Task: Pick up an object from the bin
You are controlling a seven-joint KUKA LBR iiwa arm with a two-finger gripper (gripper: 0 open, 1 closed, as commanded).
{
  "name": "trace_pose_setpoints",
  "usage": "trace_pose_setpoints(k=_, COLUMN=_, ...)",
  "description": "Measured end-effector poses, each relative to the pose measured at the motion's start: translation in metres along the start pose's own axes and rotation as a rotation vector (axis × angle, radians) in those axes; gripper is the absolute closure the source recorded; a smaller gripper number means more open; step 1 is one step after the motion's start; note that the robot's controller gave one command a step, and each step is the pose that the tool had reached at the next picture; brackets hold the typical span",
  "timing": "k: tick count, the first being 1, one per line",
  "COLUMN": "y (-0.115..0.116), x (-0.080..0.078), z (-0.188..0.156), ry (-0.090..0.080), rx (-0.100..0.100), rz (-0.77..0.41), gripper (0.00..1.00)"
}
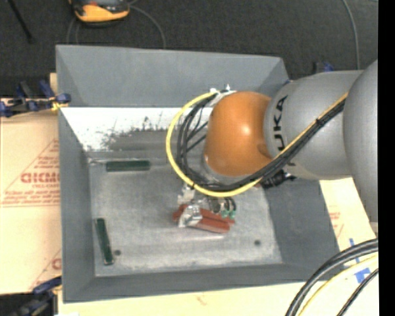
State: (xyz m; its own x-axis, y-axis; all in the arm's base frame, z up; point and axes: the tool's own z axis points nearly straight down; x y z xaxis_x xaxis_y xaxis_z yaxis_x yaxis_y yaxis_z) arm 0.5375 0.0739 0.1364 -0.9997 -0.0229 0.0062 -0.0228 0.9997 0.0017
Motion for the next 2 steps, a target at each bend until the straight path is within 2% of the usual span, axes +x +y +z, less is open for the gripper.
trace_pose_setpoints(k=1, y=-0.027, x=-0.02, z=-0.026, ry=-0.021, rx=0.005, rz=-0.138, gripper=1.0)
trace_pose_setpoints(k=2, y=-0.016, x=-0.022, z=-0.123, ry=-0.009, rx=0.001, rz=-0.213, gripper=1.0)
